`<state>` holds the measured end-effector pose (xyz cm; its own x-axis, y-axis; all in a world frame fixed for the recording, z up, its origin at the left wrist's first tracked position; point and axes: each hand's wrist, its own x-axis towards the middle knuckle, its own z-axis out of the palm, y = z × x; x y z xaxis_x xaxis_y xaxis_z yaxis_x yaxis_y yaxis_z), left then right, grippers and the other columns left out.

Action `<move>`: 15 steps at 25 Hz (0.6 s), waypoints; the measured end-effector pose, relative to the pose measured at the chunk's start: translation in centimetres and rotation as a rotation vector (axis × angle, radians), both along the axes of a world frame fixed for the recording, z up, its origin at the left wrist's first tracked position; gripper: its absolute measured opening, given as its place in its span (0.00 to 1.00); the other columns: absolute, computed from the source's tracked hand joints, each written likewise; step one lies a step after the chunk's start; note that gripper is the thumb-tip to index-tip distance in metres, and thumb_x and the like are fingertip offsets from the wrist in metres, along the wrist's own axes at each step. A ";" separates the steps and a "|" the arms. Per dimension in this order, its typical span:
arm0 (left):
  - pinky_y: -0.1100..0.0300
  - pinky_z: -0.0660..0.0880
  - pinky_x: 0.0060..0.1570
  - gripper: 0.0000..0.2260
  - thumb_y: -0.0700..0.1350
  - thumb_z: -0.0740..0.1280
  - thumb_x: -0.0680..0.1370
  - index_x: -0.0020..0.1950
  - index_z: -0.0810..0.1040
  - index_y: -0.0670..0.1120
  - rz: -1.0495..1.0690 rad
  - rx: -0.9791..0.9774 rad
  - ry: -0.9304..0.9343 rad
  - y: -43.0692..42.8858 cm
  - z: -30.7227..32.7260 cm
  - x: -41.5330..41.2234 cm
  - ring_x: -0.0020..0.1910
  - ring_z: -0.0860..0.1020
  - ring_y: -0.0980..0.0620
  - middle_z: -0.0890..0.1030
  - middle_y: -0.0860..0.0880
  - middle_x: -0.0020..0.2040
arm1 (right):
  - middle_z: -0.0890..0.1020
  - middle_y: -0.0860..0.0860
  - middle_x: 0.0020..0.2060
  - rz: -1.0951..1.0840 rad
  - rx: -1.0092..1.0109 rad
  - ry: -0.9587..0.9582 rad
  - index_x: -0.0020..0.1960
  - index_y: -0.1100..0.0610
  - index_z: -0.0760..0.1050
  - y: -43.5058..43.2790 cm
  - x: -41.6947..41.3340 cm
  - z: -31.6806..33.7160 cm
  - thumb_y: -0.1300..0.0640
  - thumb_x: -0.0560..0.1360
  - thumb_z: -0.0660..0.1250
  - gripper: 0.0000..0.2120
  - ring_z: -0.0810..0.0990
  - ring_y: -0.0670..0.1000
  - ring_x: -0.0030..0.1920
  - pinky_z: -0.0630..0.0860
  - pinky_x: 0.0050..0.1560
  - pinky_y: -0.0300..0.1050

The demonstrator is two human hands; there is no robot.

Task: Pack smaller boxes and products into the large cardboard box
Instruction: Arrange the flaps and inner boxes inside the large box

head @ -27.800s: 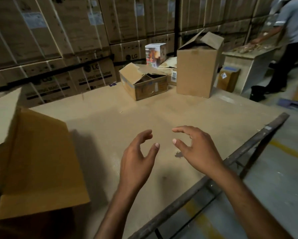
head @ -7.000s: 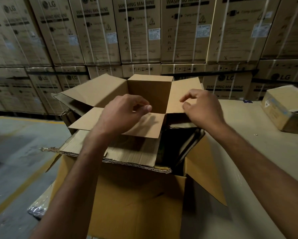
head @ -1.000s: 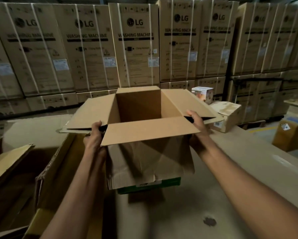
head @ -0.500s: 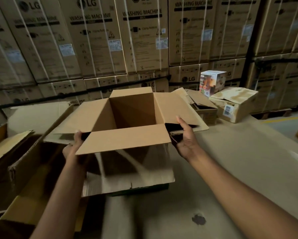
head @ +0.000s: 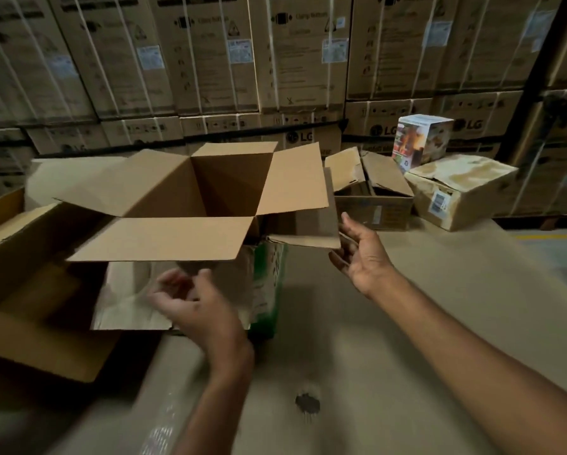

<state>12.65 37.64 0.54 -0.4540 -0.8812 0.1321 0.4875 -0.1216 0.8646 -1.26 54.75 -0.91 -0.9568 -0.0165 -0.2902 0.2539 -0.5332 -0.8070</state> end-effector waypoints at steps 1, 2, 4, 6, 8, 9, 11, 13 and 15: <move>0.68 0.76 0.48 0.12 0.36 0.67 0.81 0.59 0.71 0.51 -0.085 -0.068 -0.032 1.6 -0.6 -0.3 0.49 0.77 0.63 0.75 0.53 0.54 | 0.86 0.51 0.49 -0.002 0.012 -0.024 0.55 0.54 0.82 0.6 -0.1 -0.2 0.46 0.77 0.72 0.13 0.82 0.49 0.49 0.76 0.51 0.44; 0.67 0.76 0.47 0.10 0.36 0.67 0.80 0.57 0.73 0.49 -0.223 -0.180 -0.053 3.1 -0.9 -0.8 0.47 0.78 0.62 0.76 0.51 0.52 | 0.86 0.50 0.49 -0.010 0.022 -0.048 0.54 0.54 0.81 1.2 -0.4 -0.5 0.47 0.78 0.71 0.11 0.82 0.48 0.49 0.76 0.50 0.43; 0.67 0.76 0.46 0.06 0.38 0.68 0.80 0.54 0.76 0.47 -0.509 -0.363 -0.120 7.0 -1.8 -2.6 0.46 0.78 0.59 0.78 0.51 0.50 | 0.85 0.49 0.49 -0.035 0.059 -0.069 0.51 0.53 0.80 2.8 -1.2 -1.3 0.49 0.79 0.69 0.08 0.81 0.46 0.49 0.75 0.48 0.43; 0.68 0.76 0.47 0.04 0.40 0.69 0.80 0.52 0.78 0.48 -0.731 -0.441 -0.182 10.2 -2.6 -5.0 0.47 0.79 0.59 0.80 0.52 0.48 | 0.84 0.48 0.46 -0.059 0.104 -0.082 0.49 0.53 0.80 4.6 -1.8 -1.8 0.51 0.79 0.69 0.05 0.81 0.46 0.46 0.75 0.47 0.42; 0.69 0.76 0.47 0.03 0.40 0.70 0.79 0.51 0.79 0.47 -0.884 -0.464 -0.245 12.5 -3.1 -7.5 0.48 0.81 0.59 0.83 0.51 0.48 | 0.84 0.49 0.43 -0.088 0.124 -0.097 0.47 0.53 0.81 6.6 -2.6 -2.3 0.54 0.79 0.69 0.04 0.81 0.46 0.41 0.75 0.44 0.41; 0.70 0.76 0.46 0.03 0.40 0.71 0.78 0.50 0.80 0.47 -0.924 -0.475 -0.275 13.5 -3.7 -8.9 0.47 0.81 0.60 0.83 0.51 0.47 | 0.84 0.49 0.42 -0.109 0.131 -0.109 0.47 0.54 0.81 7.7 -3.2 -2.5 0.55 0.79 0.69 0.04 0.81 0.46 0.40 0.75 0.42 0.41; 0.72 0.74 0.44 0.04 0.40 0.71 0.78 0.50 0.80 0.49 -0.950 -0.469 -0.353 15.0 -4.6 -12.0 0.45 0.80 0.62 0.83 0.53 0.46 | 0.85 0.49 0.40 -0.135 0.186 -0.127 0.47 0.54 0.81 9.7 -4.8 -3.1 0.55 0.79 0.69 0.04 0.81 0.45 0.37 0.75 0.38 0.40; 0.68 0.73 0.45 0.05 0.42 0.70 0.79 0.52 0.79 0.51 -0.940 -0.459 -0.429 15.9 -5.1 -15.7 0.49 0.80 0.58 0.82 0.54 0.48 | 0.86 0.48 0.40 -0.147 0.263 -0.133 0.49 0.54 0.82 11.5 -6.9 -3.6 0.55 0.78 0.69 0.04 0.81 0.44 0.37 0.74 0.38 0.40; 0.63 0.75 0.49 0.05 0.43 0.70 0.79 0.53 0.78 0.51 -0.895 -0.444 -0.464 16.8 -5.5 -19.9 0.51 0.79 0.55 0.81 0.53 0.50 | 0.86 0.48 0.42 -0.179 0.363 -0.114 0.50 0.54 0.83 13.5 -9.9 -4.0 0.54 0.78 0.70 0.04 0.80 0.44 0.39 0.74 0.39 0.41</move>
<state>-7.21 54.46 -4.95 -0.9921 -0.1254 0.0072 -0.0052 0.0986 0.9951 -11.12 68.23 -4.92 -0.8969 0.2698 -0.3505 0.2815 -0.2630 -0.9228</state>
